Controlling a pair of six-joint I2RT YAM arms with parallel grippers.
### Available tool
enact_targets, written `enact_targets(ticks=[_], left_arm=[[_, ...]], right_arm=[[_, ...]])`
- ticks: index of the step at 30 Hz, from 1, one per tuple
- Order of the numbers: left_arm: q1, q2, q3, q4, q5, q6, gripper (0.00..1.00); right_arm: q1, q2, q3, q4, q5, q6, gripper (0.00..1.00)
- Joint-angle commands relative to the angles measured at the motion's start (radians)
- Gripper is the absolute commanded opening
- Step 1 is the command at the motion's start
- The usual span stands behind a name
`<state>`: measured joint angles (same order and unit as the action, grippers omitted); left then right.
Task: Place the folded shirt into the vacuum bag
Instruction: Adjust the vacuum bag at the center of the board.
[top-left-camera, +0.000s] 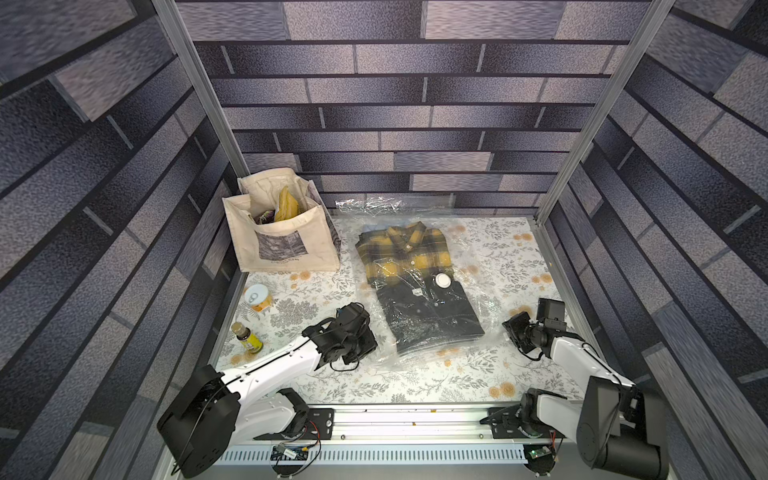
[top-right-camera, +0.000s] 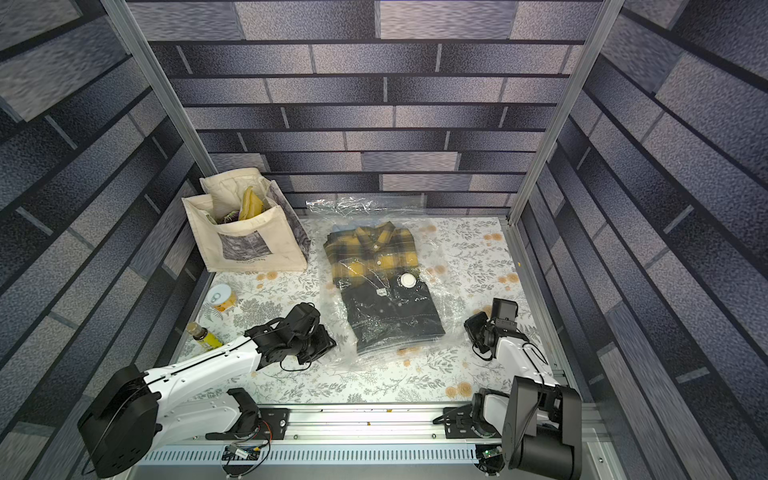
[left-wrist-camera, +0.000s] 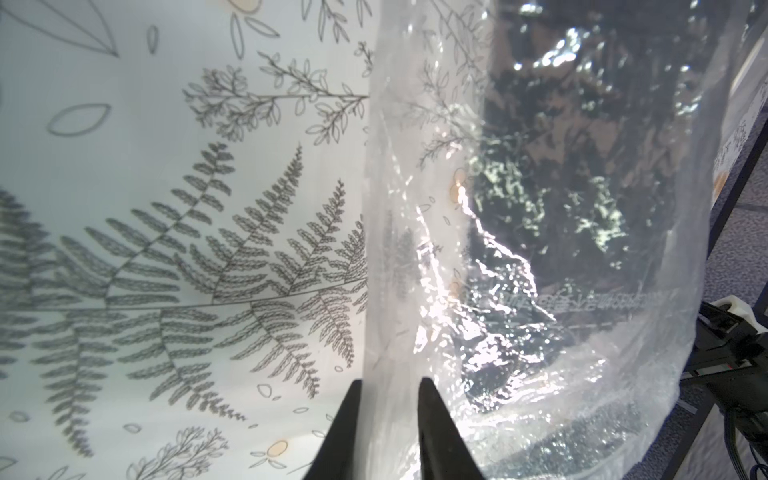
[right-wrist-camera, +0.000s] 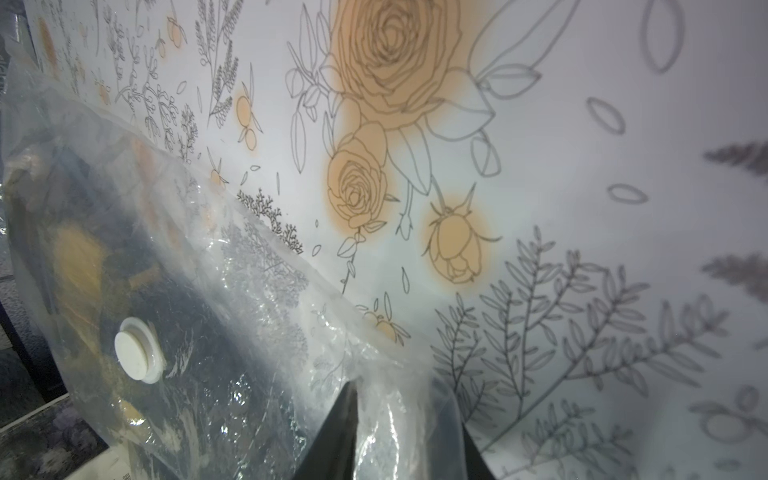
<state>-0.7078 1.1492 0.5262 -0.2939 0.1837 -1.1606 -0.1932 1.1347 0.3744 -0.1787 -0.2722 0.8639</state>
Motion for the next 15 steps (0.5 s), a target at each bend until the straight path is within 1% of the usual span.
enact_targets(ticks=[1, 4, 6, 7, 8, 12, 15], left_arm=[[0.01, -0.008, 0.026, -0.018, -0.022, -0.002, 0.18], [0.023, -0.026, 0.058, -0.043, -0.021, -0.002, 0.1], [0.04, -0.044, 0.088, -0.072, -0.013, 0.001, 0.05], [0.056, -0.057, 0.111, -0.096, -0.005, 0.002, 0.02], [0.073, -0.07, 0.139, -0.121, 0.003, 0.009, 0.0], [0.146, -0.087, 0.303, -0.263, 0.037, 0.076, 0.0], [0.184, -0.077, 0.411, -0.344, 0.046, 0.128, 0.0]], right_arm=[[-0.006, -0.035, 0.001, -0.008, -0.046, 0.02, 0.18], [-0.005, -0.077, 0.05, -0.042, -0.081, 0.04, 0.08], [-0.005, -0.108, 0.11, -0.09, -0.088, 0.046, 0.02], [-0.006, -0.12, 0.159, -0.12, -0.095, 0.049, 0.0], [-0.005, -0.124, 0.205, -0.139, -0.108, 0.055, 0.0], [-0.005, -0.101, 0.389, -0.191, -0.155, 0.091, 0.0], [-0.005, -0.074, 0.501, -0.249, -0.145, 0.096, 0.0]])
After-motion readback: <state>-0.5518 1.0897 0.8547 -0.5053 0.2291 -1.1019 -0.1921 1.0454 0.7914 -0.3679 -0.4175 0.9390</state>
